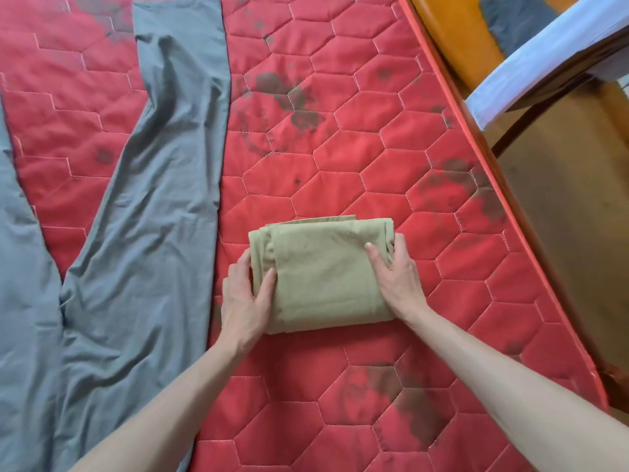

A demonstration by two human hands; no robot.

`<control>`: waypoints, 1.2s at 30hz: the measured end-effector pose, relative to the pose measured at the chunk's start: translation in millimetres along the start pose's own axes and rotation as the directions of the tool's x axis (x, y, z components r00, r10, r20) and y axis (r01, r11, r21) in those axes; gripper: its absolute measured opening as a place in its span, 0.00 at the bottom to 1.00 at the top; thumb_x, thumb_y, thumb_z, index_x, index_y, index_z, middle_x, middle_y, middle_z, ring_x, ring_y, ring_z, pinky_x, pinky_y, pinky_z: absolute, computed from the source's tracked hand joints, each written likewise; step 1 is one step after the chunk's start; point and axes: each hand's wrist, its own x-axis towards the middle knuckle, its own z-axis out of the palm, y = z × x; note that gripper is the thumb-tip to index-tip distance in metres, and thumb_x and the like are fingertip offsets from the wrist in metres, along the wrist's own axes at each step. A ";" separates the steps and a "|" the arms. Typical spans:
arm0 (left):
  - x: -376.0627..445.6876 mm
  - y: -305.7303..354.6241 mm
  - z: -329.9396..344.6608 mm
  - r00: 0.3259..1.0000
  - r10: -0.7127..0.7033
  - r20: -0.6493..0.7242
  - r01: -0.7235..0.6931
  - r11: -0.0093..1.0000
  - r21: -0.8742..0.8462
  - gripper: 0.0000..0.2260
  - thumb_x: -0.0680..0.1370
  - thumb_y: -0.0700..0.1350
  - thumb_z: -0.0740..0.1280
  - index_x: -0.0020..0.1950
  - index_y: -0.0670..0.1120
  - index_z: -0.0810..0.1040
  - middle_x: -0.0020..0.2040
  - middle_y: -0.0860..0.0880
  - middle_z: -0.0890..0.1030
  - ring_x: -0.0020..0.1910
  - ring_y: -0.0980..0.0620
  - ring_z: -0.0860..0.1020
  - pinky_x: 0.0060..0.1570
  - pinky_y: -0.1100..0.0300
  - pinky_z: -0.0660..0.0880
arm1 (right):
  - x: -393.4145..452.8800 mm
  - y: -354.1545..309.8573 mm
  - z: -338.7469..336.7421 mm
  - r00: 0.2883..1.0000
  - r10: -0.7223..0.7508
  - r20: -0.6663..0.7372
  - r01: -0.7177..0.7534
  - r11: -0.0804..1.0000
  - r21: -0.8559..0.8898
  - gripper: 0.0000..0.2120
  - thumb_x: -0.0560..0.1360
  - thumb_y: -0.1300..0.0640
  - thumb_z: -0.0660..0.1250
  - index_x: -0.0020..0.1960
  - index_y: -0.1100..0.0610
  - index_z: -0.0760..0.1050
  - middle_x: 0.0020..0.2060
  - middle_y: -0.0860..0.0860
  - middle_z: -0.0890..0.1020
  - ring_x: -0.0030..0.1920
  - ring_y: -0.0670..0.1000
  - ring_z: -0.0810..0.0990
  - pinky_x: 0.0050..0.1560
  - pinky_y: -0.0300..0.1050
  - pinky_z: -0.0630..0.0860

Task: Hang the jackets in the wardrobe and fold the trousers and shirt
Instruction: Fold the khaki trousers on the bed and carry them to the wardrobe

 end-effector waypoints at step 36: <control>-152.5 147.4 -172.0 0.835 -0.123 0.536 0.496 0.589 -0.638 0.24 0.72 0.51 0.76 0.67 0.45 0.80 0.58 0.43 0.87 0.51 0.47 0.87 0.42 0.55 0.83 | -164.1 -170.5 -141.1 0.911 0.163 0.380 -0.384 0.675 0.630 0.22 0.75 0.44 0.75 0.61 0.58 0.84 0.56 0.60 0.87 0.55 0.60 0.87 0.51 0.54 0.85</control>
